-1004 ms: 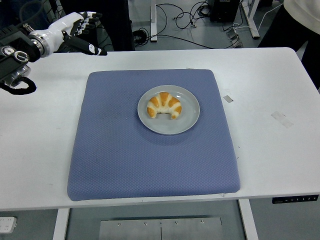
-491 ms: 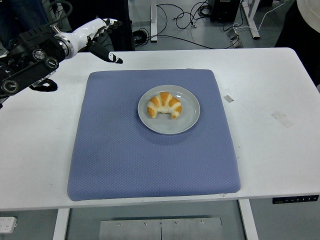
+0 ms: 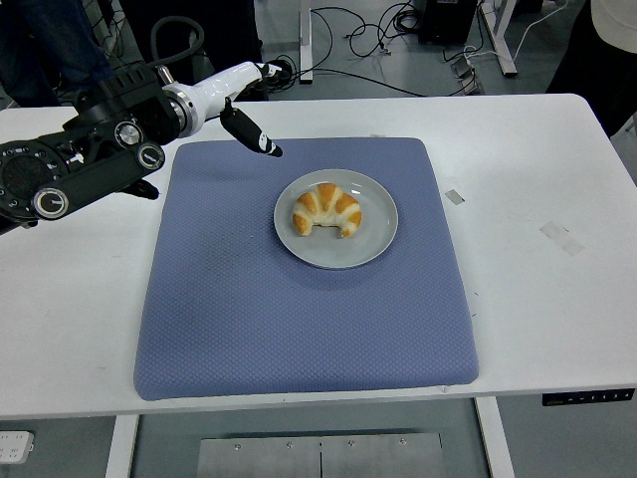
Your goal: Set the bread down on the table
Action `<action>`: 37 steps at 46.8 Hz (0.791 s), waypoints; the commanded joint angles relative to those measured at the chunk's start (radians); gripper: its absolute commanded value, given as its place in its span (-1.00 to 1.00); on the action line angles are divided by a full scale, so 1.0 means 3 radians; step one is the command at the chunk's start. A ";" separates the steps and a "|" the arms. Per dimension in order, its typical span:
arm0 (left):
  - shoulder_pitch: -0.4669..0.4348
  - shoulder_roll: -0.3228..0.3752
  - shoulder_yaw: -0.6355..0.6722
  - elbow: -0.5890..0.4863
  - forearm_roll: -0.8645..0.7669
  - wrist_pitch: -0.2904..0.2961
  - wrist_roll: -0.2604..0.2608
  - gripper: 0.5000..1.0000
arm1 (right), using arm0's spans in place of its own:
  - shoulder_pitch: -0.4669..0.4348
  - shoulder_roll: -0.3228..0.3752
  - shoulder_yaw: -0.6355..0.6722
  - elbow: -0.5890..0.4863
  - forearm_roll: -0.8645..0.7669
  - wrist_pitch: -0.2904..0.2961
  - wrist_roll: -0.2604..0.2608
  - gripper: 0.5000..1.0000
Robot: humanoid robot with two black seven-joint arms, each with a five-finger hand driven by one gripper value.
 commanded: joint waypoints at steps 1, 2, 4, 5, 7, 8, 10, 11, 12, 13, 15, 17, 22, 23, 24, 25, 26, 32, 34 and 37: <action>-0.0034 -0.0079 0.0000 -0.0025 0.0010 -0.0011 0.0066 0.81 | -0.0002 0.0000 0.0000 0.0000 0.0000 0.0000 0.0000 1.00; -0.0039 -0.0099 0.0000 -0.0030 0.0010 -0.0026 0.0076 0.81 | 0.0003 0.0000 0.0000 0.0000 0.0000 0.0000 0.0000 1.00; -0.0044 -0.0135 0.0000 -0.0040 0.0015 -0.0042 0.0102 0.82 | -0.0002 0.0000 0.0000 0.0000 0.0000 0.0000 0.0000 1.00; -0.0045 -0.0151 0.0000 -0.0040 0.0020 -0.0047 0.0107 0.82 | -0.0002 0.0000 0.0000 0.0000 0.0000 0.0000 0.0000 1.00; -0.0045 -0.0181 0.0000 -0.0040 0.0040 -0.0052 0.0117 0.83 | -0.0002 0.0000 0.0000 0.0000 0.0000 0.0000 0.0000 1.00; -0.0045 -0.0191 0.0000 -0.0040 0.0046 -0.0057 0.0128 0.83 | -0.0002 0.0000 0.0000 0.0000 0.0000 0.0000 0.0000 1.00; -0.0045 -0.0217 0.0005 -0.0050 0.0066 -0.0093 0.0148 0.83 | -0.0002 0.0000 0.0000 0.0000 0.0000 0.0000 0.0000 1.00; -0.0045 -0.0227 0.0010 -0.0056 0.0071 -0.0113 0.0158 0.83 | 0.0003 0.0000 0.0000 0.0000 0.0000 0.0000 0.0000 1.00; -0.0050 -0.0227 0.0010 -0.0066 0.0081 -0.0144 0.0168 0.85 | -0.0002 0.0000 0.0000 0.0000 0.0000 0.0000 0.0000 1.00; -0.0055 -0.0227 0.0010 -0.0071 0.0087 -0.0179 0.0169 0.85 | -0.0002 0.0000 0.0000 0.0000 0.0000 0.0000 0.0000 1.00; -0.0070 -0.0227 0.0010 -0.0081 0.0102 -0.0261 0.0169 0.86 | -0.0002 0.0000 0.0000 0.0000 0.0000 0.0000 0.0000 1.00; -0.0090 -0.0227 0.0010 -0.0091 0.0138 -0.0338 0.0169 0.86 | -0.0002 0.0000 0.0000 0.0000 0.0000 0.0000 0.0000 1.00; -0.0111 -0.0238 0.0010 -0.0086 0.0286 -0.0415 0.0174 0.87 | -0.0002 0.0000 0.0000 0.0000 0.0000 0.0000 0.0000 1.00; -0.0106 -0.0243 0.0015 -0.0086 0.0321 -0.0415 0.0174 0.87 | 0.0003 0.0000 0.0000 0.0000 0.0000 0.0000 0.0000 1.00; -0.0106 -0.0248 0.0015 -0.0086 0.0357 -0.0420 0.0179 0.87 | -0.0002 0.0000 0.0000 0.0000 0.0000 0.0000 0.0000 1.00; -0.0101 -0.0253 0.0025 -0.0086 0.0388 -0.0425 0.0179 0.87 | -0.0002 0.0000 0.0000 0.0000 0.0000 0.0000 0.0000 1.00; -0.0101 -0.0263 0.0041 -0.0086 0.0414 -0.0425 0.0184 0.87 | -0.0002 0.0000 0.0000 0.0000 0.0000 0.0000 0.0000 1.00; -0.0091 -0.0319 0.0189 -0.0081 0.0450 -0.0420 0.0194 0.86 | -0.0002 0.0000 0.0000 0.0000 0.0000 0.0000 0.0000 1.00; -0.0080 -0.0345 0.0199 -0.0081 0.0450 -0.0415 0.0194 0.85 | 0.0003 0.0000 0.0000 0.0000 0.0000 0.0000 0.0000 1.00; -0.0070 -0.0386 0.0215 -0.0081 0.0450 -0.0395 0.0194 0.83 | -0.0002 0.0000 0.0000 0.0000 0.0000 0.0000 0.0000 1.00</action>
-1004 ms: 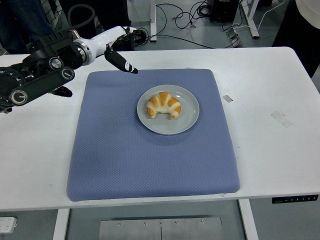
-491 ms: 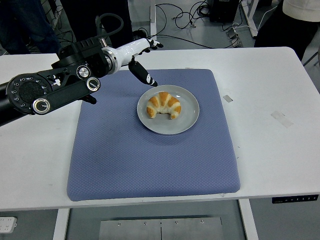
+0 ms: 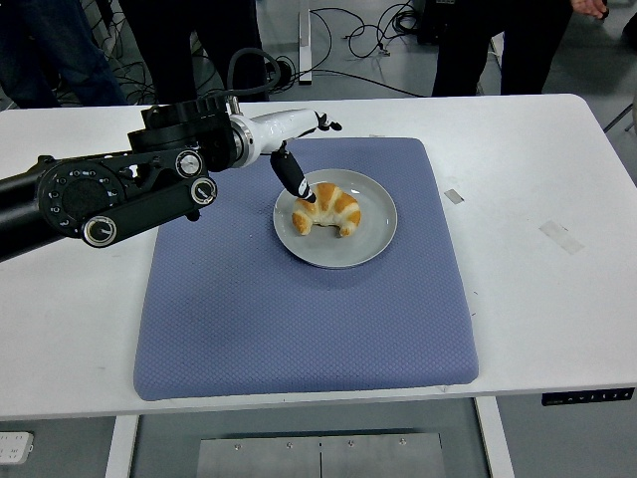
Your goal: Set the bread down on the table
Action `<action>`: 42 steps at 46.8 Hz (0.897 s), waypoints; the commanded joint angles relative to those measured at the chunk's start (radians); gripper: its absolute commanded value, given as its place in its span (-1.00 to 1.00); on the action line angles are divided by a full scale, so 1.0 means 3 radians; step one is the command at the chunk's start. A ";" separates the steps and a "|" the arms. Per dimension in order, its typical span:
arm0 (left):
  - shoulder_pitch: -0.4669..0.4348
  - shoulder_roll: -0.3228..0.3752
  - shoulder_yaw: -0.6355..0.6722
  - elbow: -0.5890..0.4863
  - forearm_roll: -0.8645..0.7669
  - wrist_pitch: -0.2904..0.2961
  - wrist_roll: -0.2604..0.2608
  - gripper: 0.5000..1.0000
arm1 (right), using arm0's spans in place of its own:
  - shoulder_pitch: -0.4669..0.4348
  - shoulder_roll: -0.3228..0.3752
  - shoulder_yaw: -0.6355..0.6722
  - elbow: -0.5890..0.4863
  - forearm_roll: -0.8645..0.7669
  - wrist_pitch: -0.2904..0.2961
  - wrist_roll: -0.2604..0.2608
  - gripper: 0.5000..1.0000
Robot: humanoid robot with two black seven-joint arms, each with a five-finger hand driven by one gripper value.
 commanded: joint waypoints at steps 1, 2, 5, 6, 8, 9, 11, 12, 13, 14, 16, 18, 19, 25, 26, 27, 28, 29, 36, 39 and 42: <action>0.0013 -0.0045 0.0022 0.0005 0.0000 0.0027 0.0001 0.83 | -0.0003 0.0000 0.0000 0.0000 0.0000 0.0000 0.0000 1.00; 0.0018 -0.0055 0.0038 0.0005 0.0000 0.0042 0.0001 0.82 | -0.0003 0.0000 0.0000 0.0000 0.0000 0.0000 0.0000 1.00; 0.0023 -0.0065 0.0089 0.0000 0.0000 0.0109 0.0001 0.80 | -0.0003 0.0000 0.0000 0.0000 0.0000 0.0000 0.0000 1.00; 0.0029 -0.0070 0.0109 0.0000 0.0005 0.0134 0.0001 0.80 | 0.0002 0.0000 0.0000 0.0000 0.0000 0.0000 0.0000 1.00; 0.0029 -0.0075 0.0150 0.0000 0.0010 0.0175 -0.0004 0.80 | -0.0003 0.0000 0.0000 0.0000 0.0000 0.0000 0.0000 1.00; 0.0029 -0.0075 0.0171 0.0000 0.0026 0.0196 -0.0004 0.80 | -0.0003 0.0000 0.0000 0.0000 0.0000 0.0000 0.0000 1.00; 0.0034 -0.0075 0.0196 0.0000 0.0061 0.0237 -0.0004 0.80 | -0.0003 0.0000 0.0000 0.0000 0.0000 0.0000 0.0000 1.00; 0.0034 -0.0075 0.0201 0.0000 0.0072 0.0247 -0.0004 0.79 | 0.0002 0.0000 0.0000 0.0000 0.0000 0.0000 0.0000 1.00; 0.0034 -0.0075 0.0212 0.0000 0.0077 0.0262 -0.0004 0.79 | -0.0003 0.0000 0.0000 0.0000 0.0000 0.0000 0.0000 1.00; 0.0034 -0.0075 0.0212 0.0000 0.0077 0.0262 -0.0004 0.77 | -0.0003 0.0000 0.0000 0.0000 0.0000 0.0000 0.0000 1.00; 0.0039 -0.0075 0.0232 0.0000 0.0077 0.0267 -0.0009 0.75 | -0.0003 0.0000 0.0000 0.0000 0.0000 0.0000 0.0000 1.00; 0.0039 -0.0080 0.0278 0.0000 0.0082 0.0283 -0.0009 0.74 | -0.0003 0.0000 0.0000 0.0000 0.0000 0.0000 0.0000 1.00; 0.0039 -0.0080 0.0308 0.0000 0.0082 0.0298 -0.0009 0.72 | -0.0003 0.0000 0.0000 0.0000 0.0000 0.0000 0.0000 1.00; 0.0044 -0.0116 0.0416 0.0000 0.0082 0.0385 -0.0014 0.68 | -0.0003 0.0000 0.0000 0.0000 0.0000 0.0000 0.0000 1.00; 0.0044 -0.0121 0.0436 0.0000 0.0087 0.0395 -0.0014 0.68 | -0.0003 0.0000 0.0000 0.0000 0.0000 0.0000 0.0000 1.00; 0.0049 -0.0121 0.0457 0.0000 0.0092 0.0410 -0.0014 0.67 | -0.0003 0.0000 0.0000 0.0000 0.0000 0.0000 0.0000 1.00; 0.0049 -0.0121 0.0472 0.0000 0.0097 0.0421 -0.0014 0.67 | -0.0003 0.0000 0.0000 0.0000 0.0000 0.0000 0.0000 1.00; 0.0059 -0.0121 0.0477 0.0000 0.0097 0.0436 -0.0014 0.67 | -0.0003 0.0000 0.0000 0.0000 0.0000 0.0000 0.0000 1.00; 0.0075 -0.0126 0.0498 0.0005 0.0103 0.0482 -0.0035 0.61 | 0.0002 0.0000 0.0000 0.0000 0.0000 0.0000 0.0000 1.00; 0.0095 -0.0137 0.0498 0.0005 0.0123 0.0508 -0.0045 0.52 | -0.0003 0.0000 0.0000 0.0000 0.0000 0.0000 0.0000 1.00; 0.0105 -0.0167 0.0498 0.0005 0.0179 0.0533 -0.0050 0.46 | 0.0002 0.0000 0.0000 0.0000 0.0000 0.0000 0.0000 1.00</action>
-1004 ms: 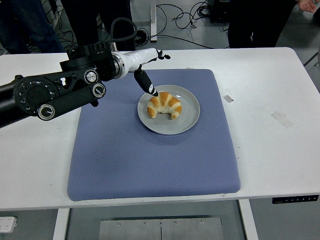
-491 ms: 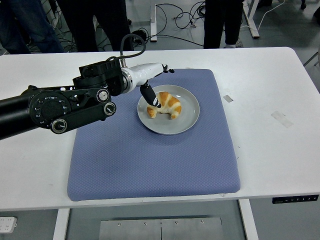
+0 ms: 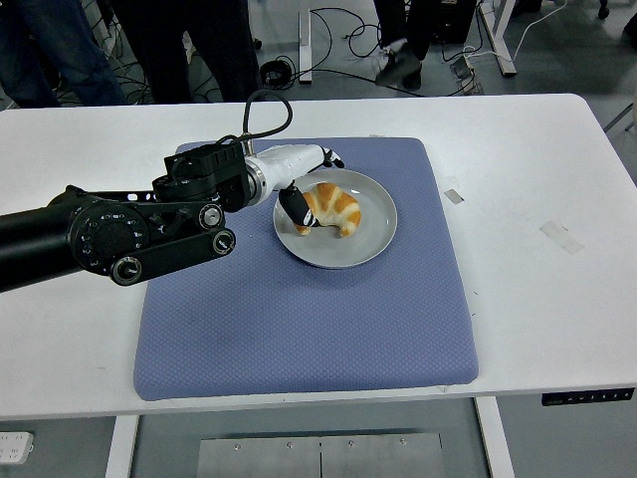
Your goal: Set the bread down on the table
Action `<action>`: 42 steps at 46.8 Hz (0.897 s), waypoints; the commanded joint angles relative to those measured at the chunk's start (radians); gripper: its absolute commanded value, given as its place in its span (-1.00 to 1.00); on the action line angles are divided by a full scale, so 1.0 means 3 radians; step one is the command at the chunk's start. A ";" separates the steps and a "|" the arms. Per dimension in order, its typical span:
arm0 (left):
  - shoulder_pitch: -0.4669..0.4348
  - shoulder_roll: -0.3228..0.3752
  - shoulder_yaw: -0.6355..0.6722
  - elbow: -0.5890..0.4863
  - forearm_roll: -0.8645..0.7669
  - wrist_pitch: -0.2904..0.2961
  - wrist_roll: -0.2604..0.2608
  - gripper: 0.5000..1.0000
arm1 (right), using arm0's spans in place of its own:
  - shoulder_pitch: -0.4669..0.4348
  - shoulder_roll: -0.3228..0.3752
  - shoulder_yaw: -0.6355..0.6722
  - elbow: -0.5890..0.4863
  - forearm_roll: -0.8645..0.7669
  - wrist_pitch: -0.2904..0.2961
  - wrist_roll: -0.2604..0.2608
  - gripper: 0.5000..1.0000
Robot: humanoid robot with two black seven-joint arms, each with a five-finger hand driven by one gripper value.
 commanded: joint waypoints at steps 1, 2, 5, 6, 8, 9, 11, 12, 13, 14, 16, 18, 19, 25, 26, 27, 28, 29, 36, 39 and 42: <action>0.0021 -0.0034 0.0000 0.0006 0.0052 0.0018 -0.0006 0.45 | -0.0001 0.0000 0.0000 0.0000 0.0000 0.0000 0.0000 1.00; 0.0027 -0.0039 0.0000 0.0006 0.0063 0.0018 -0.0006 0.44 | -0.0001 0.0000 0.0000 0.0000 0.0000 0.0000 0.0000 1.00; 0.0042 -0.0054 0.0000 0.0031 0.0068 0.0023 -0.0006 0.44 | -0.0001 0.0000 0.0000 0.0000 0.0000 0.0000 0.0000 1.00; 0.0042 -0.0059 0.0000 0.0037 0.0073 0.0023 -0.0006 0.45 | 0.0004 0.0000 0.0000 0.0000 0.0000 0.0000 0.0000 1.00; 0.0052 -0.0069 0.0000 0.0042 0.0073 0.0023 -0.0006 0.45 | -0.0001 0.0000 0.0000 0.0000 0.0000 0.0000 0.0000 1.00; 0.0057 -0.0075 0.0000 0.0047 0.0073 0.0028 -0.0006 0.45 | -0.0001 0.0000 0.0000 0.0000 0.0000 0.0000 0.0000 1.00; 0.0067 -0.0075 0.0000 0.0052 0.0073 0.0028 -0.0006 0.45 | -0.0001 0.0000 0.0000 0.0000 0.0000 0.0000 0.0000 1.00; 0.0068 -0.0080 0.0000 0.0057 0.0073 0.0033 -0.0011 0.45 | -0.0001 0.0000 0.0000 0.0000 0.0000 0.0000 0.0000 1.00; 0.0068 -0.0080 0.0005 0.0062 0.0073 0.0033 -0.0006 0.45 | -0.0001 0.0000 0.0000 0.0000 0.0000 0.0000 0.0000 1.00; 0.0068 -0.0080 0.0000 0.0062 0.0073 0.0033 -0.0006 0.45 | -0.0001 0.0000 0.0000 0.0000 0.0000 0.0000 0.0000 1.00; 0.0068 -0.0080 0.0000 0.0072 0.0073 0.0033 -0.0006 0.45 | 0.0004 0.0000 0.0000 0.0000 0.0000 0.0000 0.0000 1.00; 0.0068 -0.0080 0.0000 0.0088 0.0073 0.0033 -0.0006 0.45 | 0.0004 0.0000 0.0000 0.0000 0.0000 0.0000 0.0000 1.00; 0.0068 -0.0080 0.0000 0.0098 0.0073 0.0033 -0.0006 0.45 | -0.0001 0.0000 0.0000 0.0000 0.0000 0.0000 0.0000 1.00; 0.0078 -0.0085 0.0005 0.0123 0.0078 0.0064 -0.0011 0.45 | 0.0004 0.0000 0.0000 0.0000 0.0000 0.0000 0.0000 1.00; 0.0083 -0.0080 0.0020 0.0129 0.0078 0.0079 -0.0011 0.45 | 0.0004 0.0000 0.0000 0.0000 0.0000 0.0000 0.0000 1.00; 0.0083 -0.0085 0.0040 0.0129 0.0078 0.0090 -0.0011 0.45 | -0.0001 0.0000 0.0000 0.0000 0.0000 0.0000 0.0000 1.00; 0.0083 -0.0085 0.0071 0.0129 0.0078 0.0105 -0.0011 0.45 | 0.0004 0.0000 0.0000 0.0000 0.0000 0.0000 0.0000 1.00; 0.0083 -0.0085 0.0097 0.0129 0.0078 0.0115 -0.0016 0.45 | -0.0001 0.0000 0.0000 0.0000 0.0000 0.0000 0.0000 1.00; 0.0093 -0.0085 0.0158 0.0144 0.0078 0.0161 -0.0057 0.43 | -0.0001 0.0000 0.0000 0.0000 0.0000 0.0000 0.0000 1.00; 0.0098 -0.0110 0.0179 0.0185 0.0083 0.0166 -0.0067 0.40 | -0.0001 0.0000 0.0000 0.0000 0.0000 0.0000 0.0000 1.00; 0.0103 -0.0167 0.0179 0.0210 0.0083 0.0166 -0.0108 0.31 | -0.0001 0.0000 0.0000 0.0000 0.0000 0.0000 0.0000 1.00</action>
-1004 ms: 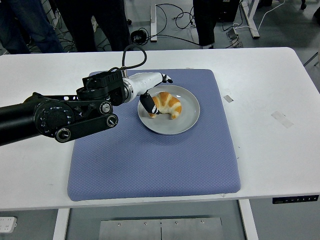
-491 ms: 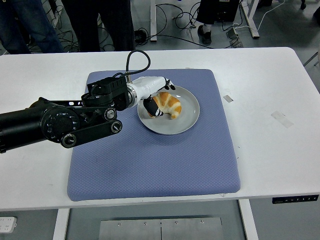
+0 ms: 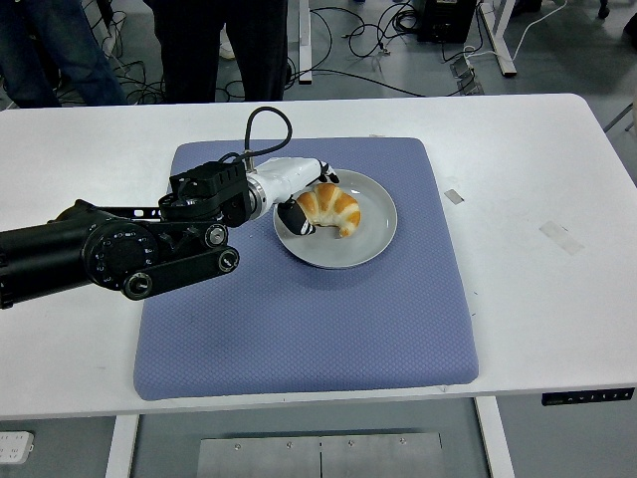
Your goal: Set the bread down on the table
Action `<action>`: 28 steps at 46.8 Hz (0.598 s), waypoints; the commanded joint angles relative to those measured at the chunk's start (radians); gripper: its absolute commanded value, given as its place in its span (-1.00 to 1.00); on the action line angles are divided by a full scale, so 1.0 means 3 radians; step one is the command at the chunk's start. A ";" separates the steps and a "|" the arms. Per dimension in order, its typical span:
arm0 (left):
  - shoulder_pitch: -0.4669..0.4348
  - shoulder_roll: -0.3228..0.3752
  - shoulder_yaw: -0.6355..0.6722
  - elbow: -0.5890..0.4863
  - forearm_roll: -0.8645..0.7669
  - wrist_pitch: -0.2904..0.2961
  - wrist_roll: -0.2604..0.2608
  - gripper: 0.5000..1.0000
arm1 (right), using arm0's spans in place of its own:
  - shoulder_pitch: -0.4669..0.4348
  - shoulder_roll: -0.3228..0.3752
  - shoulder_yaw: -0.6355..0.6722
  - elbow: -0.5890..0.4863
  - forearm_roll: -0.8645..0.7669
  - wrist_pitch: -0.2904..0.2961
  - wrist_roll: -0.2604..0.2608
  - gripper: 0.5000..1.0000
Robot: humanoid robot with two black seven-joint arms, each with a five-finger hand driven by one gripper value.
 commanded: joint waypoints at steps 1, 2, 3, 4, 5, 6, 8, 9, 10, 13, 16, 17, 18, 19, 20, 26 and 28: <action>0.0008 -0.0057 0.0002 0.0026 0.0000 0.0000 -0.0040 0.28 | -0.0001 0.0000 0.0000 0.0000 0.0000 0.0000 0.0000 1.00; 0.0008 -0.0057 0.0002 0.0026 0.0000 -0.0005 -0.0045 0.25 | -0.0001 0.0000 0.0000 0.0000 0.0000 0.0000 0.0000 1.00; 0.0013 -0.0057 0.0002 0.0026 -0.0005 -0.0005 -0.0045 0.21 | -0.0001 0.0000 0.0000 0.0000 0.0000 0.0000 0.0000 1.00; 0.0018 -0.0062 0.0002 0.0026 0.0000 -0.0005 -0.0045 0.18 | -0.0001 0.0000 0.0000 0.0000 0.0000 0.0000 0.0000 1.00; 0.0018 -0.0062 0.0007 0.0026 -0.0005 -0.0005 -0.0045 0.13 | 0.0004 0.0000 0.0000 0.0000 0.0000 0.0000 0.0000 1.00; 0.0018 -0.0062 0.0007 0.0026 -0.0005 -0.0005 -0.0050 0.06 | -0.0001 0.0000 0.0000 0.0000 0.0000 0.0000 0.0000 1.00; 0.0018 -0.0062 0.0012 0.0026 -0.0005 -0.0005 -0.0060 -0.07 | -0.0001 0.0000 0.0000 0.0000 0.0000 0.0000 0.0000 1.00; 0.0018 -0.0062 0.0012 0.0026 -0.0005 -0.0005 -0.0060 -0.12 | -0.0001 0.0000 0.0000 0.0000 0.0000 0.0000 0.0000 1.00; 0.0018 -0.0062 0.0012 0.0026 -0.0005 -0.0005 -0.0060 -0.17 | -0.0001 0.0000 0.0000 0.0000 0.0000 0.0000 0.0000 1.00; 0.0018 -0.0062 0.0012 0.0026 -0.0005 -0.0005 -0.0070 -0.33 | -0.0001 0.0000 0.0000 0.0000 0.0000 0.0000 0.0000 1.00; 0.0013 -0.0062 0.0012 0.0026 -0.0005 -0.0005 -0.0091 -0.43 | -0.0001 0.0000 0.0000 0.0000 0.0000 0.0000 0.0000 1.00; 0.0013 -0.0062 0.0012 0.0026 -0.0005 -0.0005 -0.0091 -0.45 | 0.0004 0.0000 0.0000 0.0000 0.0000 0.0000 0.0000 1.00; 0.0008 -0.0057 0.0012 0.0026 -0.0005 -0.0005 -0.0091 -0.46 | -0.0001 0.0000 0.0000 0.0000 0.0000 0.0000 0.0000 1.00; 0.0003 -0.0057 0.0012 0.0026 -0.0005 -0.0005 -0.0091 -0.46 | -0.0001 0.0000 0.0000 0.0000 0.0000 0.0000 0.0000 1.00; -0.0002 -0.0052 0.0007 0.0026 -0.0005 -0.0005 -0.0091 -0.46 | -0.0001 0.0000 0.0000 0.0000 0.0000 0.0000 0.0000 1.00; -0.0084 0.0009 -0.0044 0.0026 -0.0015 -0.0010 -0.0091 -0.46 | -0.0001 0.0000 0.0000 0.0000 0.0000 0.0000 0.0000 1.00; -0.0135 0.0060 -0.0069 0.0026 -0.0015 -0.0015 -0.0091 -0.46 | -0.0001 0.0000 0.0000 0.0000 0.0000 0.0000 0.0000 1.00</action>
